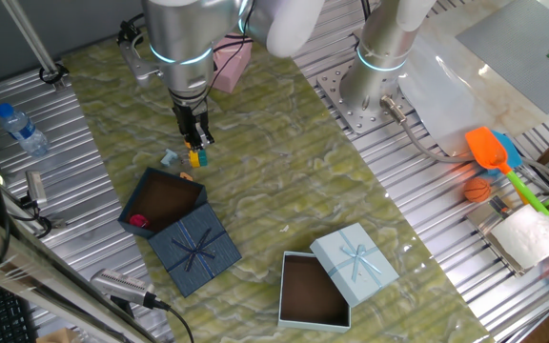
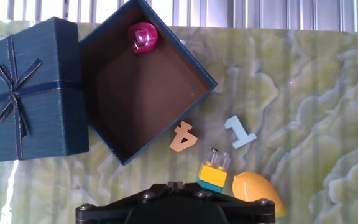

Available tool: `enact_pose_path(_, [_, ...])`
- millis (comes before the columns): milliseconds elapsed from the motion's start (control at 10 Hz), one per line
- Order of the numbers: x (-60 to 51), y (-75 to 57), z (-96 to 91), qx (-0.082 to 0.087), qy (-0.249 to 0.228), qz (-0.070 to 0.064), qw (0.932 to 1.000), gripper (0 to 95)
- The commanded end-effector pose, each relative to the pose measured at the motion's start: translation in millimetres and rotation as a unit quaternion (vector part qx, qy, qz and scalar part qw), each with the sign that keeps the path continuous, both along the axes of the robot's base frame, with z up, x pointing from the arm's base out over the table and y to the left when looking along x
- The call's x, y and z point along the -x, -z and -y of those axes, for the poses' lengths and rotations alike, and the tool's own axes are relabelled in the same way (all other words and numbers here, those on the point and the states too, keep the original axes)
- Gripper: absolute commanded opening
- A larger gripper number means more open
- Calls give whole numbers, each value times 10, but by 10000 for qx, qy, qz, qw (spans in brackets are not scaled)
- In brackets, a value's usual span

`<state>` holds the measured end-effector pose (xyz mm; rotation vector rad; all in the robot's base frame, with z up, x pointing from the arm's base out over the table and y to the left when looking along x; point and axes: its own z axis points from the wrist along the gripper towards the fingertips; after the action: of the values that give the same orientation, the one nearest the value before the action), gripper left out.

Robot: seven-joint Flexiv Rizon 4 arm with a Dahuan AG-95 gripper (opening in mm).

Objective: Take everything out of the gift box

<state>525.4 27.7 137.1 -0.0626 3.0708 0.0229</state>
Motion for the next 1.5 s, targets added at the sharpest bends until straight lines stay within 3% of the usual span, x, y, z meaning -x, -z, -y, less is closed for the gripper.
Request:
enact_pose_path(100, [2, 1, -3, -5, -16, 21, 10000, 0])
enact_pose_path(1500, [3, 2, -3, 16, 23, 50, 10000, 0])
